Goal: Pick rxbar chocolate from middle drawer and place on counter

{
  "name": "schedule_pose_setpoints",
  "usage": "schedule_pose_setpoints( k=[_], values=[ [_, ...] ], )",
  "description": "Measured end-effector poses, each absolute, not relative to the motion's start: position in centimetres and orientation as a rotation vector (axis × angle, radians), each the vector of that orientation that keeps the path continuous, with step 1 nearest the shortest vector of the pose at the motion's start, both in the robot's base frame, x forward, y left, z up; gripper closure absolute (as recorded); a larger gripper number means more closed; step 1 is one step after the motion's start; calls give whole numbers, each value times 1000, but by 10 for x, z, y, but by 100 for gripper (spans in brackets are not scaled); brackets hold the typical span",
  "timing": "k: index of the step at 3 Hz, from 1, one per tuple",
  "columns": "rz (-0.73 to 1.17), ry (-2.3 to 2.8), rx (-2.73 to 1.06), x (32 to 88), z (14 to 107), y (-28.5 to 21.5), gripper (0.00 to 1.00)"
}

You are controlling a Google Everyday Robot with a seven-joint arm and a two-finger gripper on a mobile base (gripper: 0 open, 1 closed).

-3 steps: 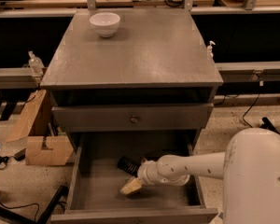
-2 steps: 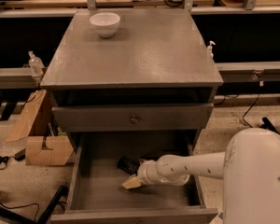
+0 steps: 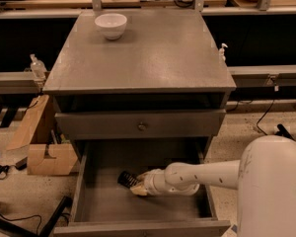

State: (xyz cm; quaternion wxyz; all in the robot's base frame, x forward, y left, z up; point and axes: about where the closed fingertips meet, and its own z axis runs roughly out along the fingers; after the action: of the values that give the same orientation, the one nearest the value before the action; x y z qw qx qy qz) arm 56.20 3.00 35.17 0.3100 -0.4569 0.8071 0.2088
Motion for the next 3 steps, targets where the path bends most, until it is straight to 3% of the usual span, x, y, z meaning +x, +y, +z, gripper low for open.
schedule_pose_setpoints(
  k=[1,3],
  values=[
    [544,2093,-1282,553,400,48,100],
    [531,2016,-1379,534,503,73,100]
  ],
)
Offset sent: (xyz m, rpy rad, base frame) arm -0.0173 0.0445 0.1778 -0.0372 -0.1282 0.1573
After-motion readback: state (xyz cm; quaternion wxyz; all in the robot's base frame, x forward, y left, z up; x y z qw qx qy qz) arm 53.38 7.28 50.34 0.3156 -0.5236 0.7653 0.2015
